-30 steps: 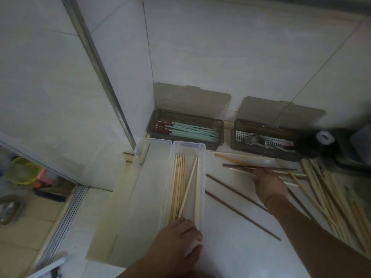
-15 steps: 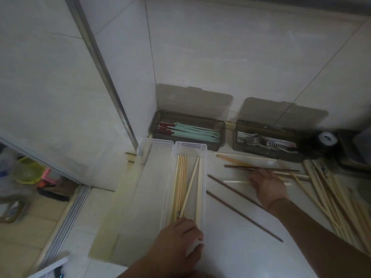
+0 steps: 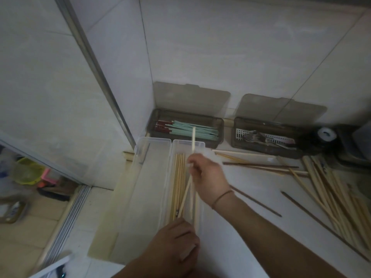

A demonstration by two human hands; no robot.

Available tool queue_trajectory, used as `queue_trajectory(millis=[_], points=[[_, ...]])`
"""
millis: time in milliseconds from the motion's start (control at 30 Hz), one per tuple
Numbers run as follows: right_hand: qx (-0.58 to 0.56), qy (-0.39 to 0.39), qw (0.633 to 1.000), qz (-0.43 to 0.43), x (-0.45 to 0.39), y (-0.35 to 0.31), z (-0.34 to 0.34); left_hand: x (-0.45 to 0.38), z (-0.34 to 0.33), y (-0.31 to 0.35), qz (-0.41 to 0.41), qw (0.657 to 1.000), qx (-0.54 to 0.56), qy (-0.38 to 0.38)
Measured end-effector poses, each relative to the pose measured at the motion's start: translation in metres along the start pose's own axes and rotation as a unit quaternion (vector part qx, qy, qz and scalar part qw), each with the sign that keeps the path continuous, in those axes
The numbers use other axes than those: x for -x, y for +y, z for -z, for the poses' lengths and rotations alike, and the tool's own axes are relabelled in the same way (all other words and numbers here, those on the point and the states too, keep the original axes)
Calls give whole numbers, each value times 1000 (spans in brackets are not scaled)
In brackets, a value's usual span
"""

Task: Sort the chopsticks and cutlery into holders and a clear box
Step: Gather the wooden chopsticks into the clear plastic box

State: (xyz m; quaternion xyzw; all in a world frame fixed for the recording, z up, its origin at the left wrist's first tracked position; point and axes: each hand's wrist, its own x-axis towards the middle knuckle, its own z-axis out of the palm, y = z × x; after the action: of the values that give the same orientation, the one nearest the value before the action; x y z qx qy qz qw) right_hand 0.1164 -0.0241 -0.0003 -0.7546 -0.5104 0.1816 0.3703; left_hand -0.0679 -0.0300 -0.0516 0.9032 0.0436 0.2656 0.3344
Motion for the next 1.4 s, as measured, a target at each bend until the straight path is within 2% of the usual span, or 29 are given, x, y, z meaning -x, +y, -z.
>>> queue_trajectory(millis=[100, 167, 267, 400, 533, 600, 667, 733, 800, 833, 867, 933, 1000, 1067, 1133, 1200, 1267, 1400], points=[[130, -173, 974, -73, 2, 2, -28, -1, -1, 0, 9, 1000, -8, -1], [201, -241, 944, -100, 4, -3, -41, 1, -3, -1, 22, 1000, -11, -7], [268, -269, 916, -128, 5, -14, -48, 5, -5, -5, 45, 999, -8, -21], [325, -327, 879, -118, 3, -24, -49, 9, -6, -7, 72, 997, -5, -33], [350, -349, 865, -84, 6, -24, -47, 8, -7, -7, 58, 998, -3, -27], [342, -339, 875, -49, 7, -19, -43, 8, -8, -7, 55, 998, -6, -20], [298, -294, 908, 30, 8, -7, -37, 7, -8, -6, 59, 998, -10, -13], [215, -189, 948, 137, 11, 13, -26, 6, -8, -6, 52, 999, -11, -10], [162, -40, 962, 215, 18, 40, -12, 5, -8, -6, 41, 999, -10, -11], [156, 19, 963, 220, 23, 54, -2, 5, -8, -7, 37, 999, -9, -10], [156, 67, 964, 204, 28, 69, 8, 6, -8, -8, 37, 999, -8, -8], [173, 159, 965, 115, 38, 101, 32, 7, -9, -10, 38, 999, -8, -4], [196, 239, 951, -30, 50, 136, 56, 8, -11, -11, 38, 999, -12, -3], [211, 300, 911, -187, 64, 166, 81, 7, -13, -11, 44, 999, -13, 4], [251, 294, 859, -336, 82, 188, 101, 6, -13, -10, 49, 999, -13, 6], [294, 250, 824, -415, 100, 202, 113, 4, -13, -10, 47, 999, -15, -2], [306, 217, 811, -448, 110, 210, 119, 4, -13, -10, 58, 998, -14, -7], [320, 184, 811, -455, 111, 214, 124, 3, -15, -9, 79, 996, -26, -20]])
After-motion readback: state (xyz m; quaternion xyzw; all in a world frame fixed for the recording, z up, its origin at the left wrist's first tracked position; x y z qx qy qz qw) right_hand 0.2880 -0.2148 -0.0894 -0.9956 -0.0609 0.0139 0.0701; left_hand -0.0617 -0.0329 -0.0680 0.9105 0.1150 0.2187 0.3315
